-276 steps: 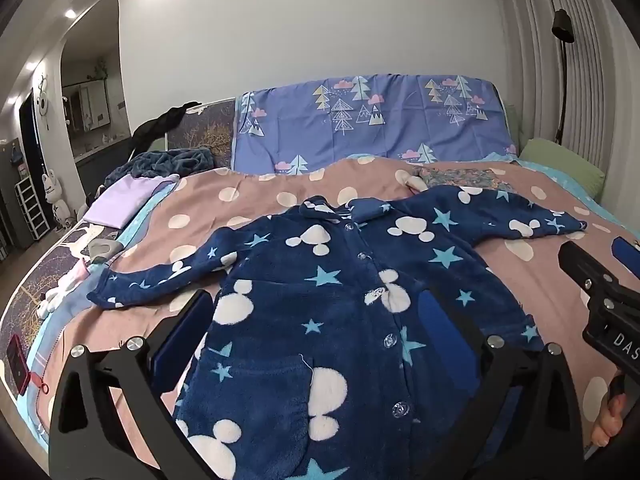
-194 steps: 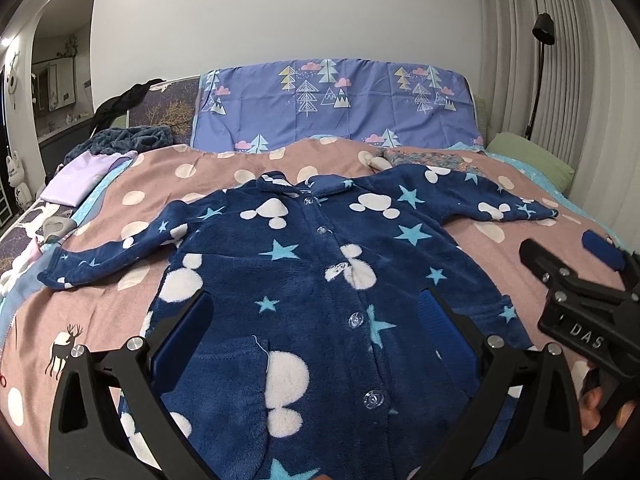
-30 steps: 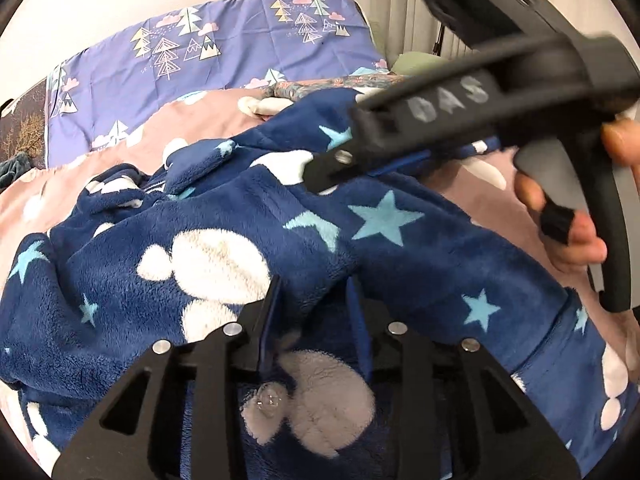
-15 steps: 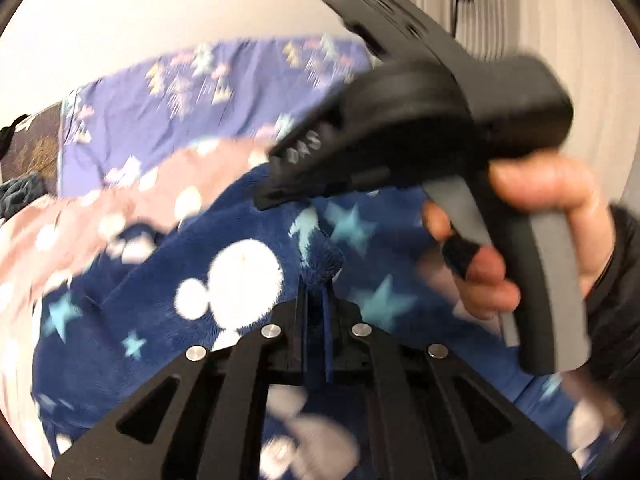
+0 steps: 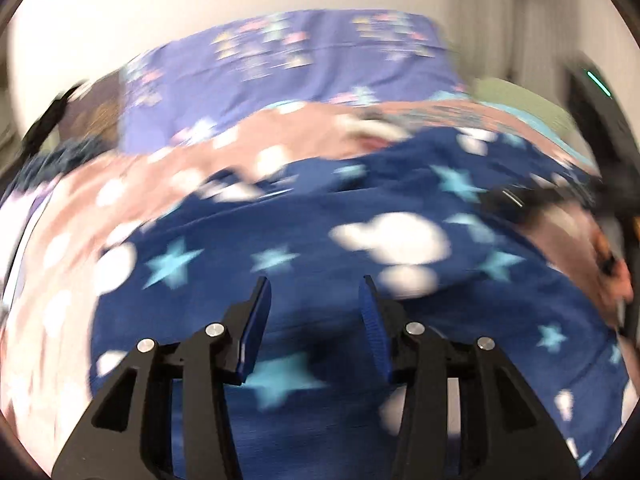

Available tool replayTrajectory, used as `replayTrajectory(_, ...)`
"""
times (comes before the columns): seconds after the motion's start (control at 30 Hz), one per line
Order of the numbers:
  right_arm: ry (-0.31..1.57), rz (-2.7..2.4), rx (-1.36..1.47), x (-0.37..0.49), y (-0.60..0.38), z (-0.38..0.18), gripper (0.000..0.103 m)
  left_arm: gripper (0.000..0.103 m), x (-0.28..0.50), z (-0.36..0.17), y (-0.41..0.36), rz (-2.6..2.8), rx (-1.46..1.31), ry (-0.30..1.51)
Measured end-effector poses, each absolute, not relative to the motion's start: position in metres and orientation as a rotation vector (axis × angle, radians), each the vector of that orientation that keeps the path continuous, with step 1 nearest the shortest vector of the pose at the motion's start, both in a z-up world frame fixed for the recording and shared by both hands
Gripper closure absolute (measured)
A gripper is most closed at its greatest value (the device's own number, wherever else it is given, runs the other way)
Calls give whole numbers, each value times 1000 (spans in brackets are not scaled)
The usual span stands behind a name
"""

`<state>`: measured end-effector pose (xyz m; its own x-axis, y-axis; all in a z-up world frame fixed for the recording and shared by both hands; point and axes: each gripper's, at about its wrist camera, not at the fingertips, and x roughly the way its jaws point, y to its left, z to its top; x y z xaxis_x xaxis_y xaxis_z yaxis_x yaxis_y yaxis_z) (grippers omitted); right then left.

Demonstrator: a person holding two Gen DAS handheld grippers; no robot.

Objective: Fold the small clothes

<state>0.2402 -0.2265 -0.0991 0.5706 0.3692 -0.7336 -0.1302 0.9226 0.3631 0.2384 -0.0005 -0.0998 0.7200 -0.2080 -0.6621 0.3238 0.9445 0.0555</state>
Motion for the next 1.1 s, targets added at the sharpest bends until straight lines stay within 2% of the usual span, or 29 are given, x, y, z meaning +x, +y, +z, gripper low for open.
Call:
replayTrajectory(0.07, 1019, 205, 210, 246, -214, -126, 77, 57, 250, -118, 15, -212, 180, 762)
replayTrajectory(0.13, 984, 182, 206, 242, -210, -135, 77, 57, 263, -146, 26, -198, 145, 886)
replayTrajectory(0.23, 974, 143, 230, 232, -212, -116, 77, 59, 254, -130, 25, -210, 127, 849)
replayTrajectory(0.3, 925, 118, 268, 218, -229, -98, 71, 59, 247, -119, 20, -252, 118, 816)
replayTrajectory(0.33, 901, 86, 284, 211, -240, -93, 62, 59, 243, -114, 18, -270, 113, 794)
replayTrajectory(0.47, 806, -142, 433, 181, -331, -80, 60, 58, 234, -99, 0, -344, 91, 745)
replayTrajectory(0.63, 714, -393, 793, 124, -464, -94, 63, 58, 237, -120, -37, -400, 144, 783)
replayTrajectory(0.7, 673, -521, 850, 102, -499, -97, 57, 57, 244, -145, -50, -402, 159, 849)
replayTrajectory(0.8, 601, -519, 1000, 83, -538, -111, 54, 53, 244, -153, -63, -374, 227, 843)
replayTrajectory(0.87, 579, -493, 1036, 86, -547, -111, 38, 52, 243, -155, -66, -369, 241, 842)
replayTrajectory(0.9, 577, -485, 1025, 94, -548, -109, 38, 52, 244, -155, -65, -372, 236, 843)
replayTrajectory(0.93, 580, -495, 1008, 99, -545, -108, 43, 52, 244, -155, -64, -376, 227, 845)
replayTrajectory(0.97, 585, -512, 993, 107, -543, -109, 72, 51, 244, -155, -63, -377, 221, 845)
replayTrajectory(1.0, 595, -524, 989, 116, -541, -111, 89, 50, 244, -155, -61, -379, 211, 844)
replayTrajectory(1.03, 618, -518, 1018, 124, -540, -116, 94, 50, 245, -155, -59, -384, 199, 843)
replayTrajectory(1.1, 580, -500, 1089, 128, -533, -122, 95, 50, 244, -154, -56, -390, 181, 843)
